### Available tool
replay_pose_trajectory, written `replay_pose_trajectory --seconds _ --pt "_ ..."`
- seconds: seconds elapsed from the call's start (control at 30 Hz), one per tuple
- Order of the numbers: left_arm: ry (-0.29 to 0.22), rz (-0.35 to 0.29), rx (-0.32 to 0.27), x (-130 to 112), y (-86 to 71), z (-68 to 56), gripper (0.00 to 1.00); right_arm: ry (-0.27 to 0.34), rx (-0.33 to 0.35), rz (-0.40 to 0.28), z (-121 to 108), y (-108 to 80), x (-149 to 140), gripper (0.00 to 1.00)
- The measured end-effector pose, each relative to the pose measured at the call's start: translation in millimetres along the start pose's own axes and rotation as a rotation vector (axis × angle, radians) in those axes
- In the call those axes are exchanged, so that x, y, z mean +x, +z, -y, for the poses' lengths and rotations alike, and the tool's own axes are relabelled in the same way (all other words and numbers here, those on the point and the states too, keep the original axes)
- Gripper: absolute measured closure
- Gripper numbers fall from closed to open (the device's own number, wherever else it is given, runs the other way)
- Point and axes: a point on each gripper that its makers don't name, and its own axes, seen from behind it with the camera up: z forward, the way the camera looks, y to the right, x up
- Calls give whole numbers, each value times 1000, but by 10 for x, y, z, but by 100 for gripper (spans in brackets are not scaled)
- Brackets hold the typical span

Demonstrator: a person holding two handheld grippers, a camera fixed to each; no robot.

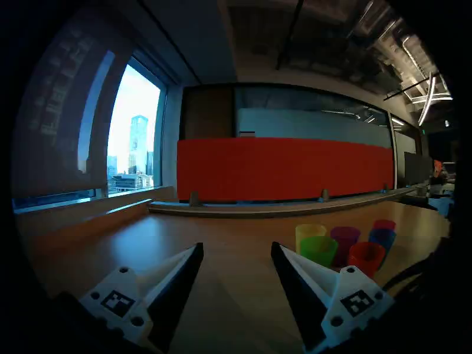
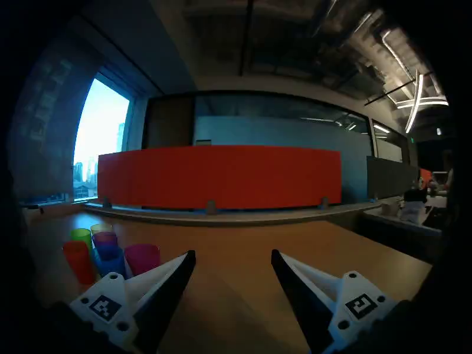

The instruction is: Pour water

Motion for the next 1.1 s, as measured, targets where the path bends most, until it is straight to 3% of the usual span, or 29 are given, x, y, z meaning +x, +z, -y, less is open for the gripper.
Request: replay_pose_trajectory --seconds 0.2,0.7,1.1 --pt "4 -2 5 55 11 43 16 8 3 -3 5 -14 61 1" --pt "29 7 -89 528 6 -150 15 0 8 13 14 -45 608 1" --pt "58 47 -110 905 90 -101 15 -31 30 37 84 -25 1004 1"
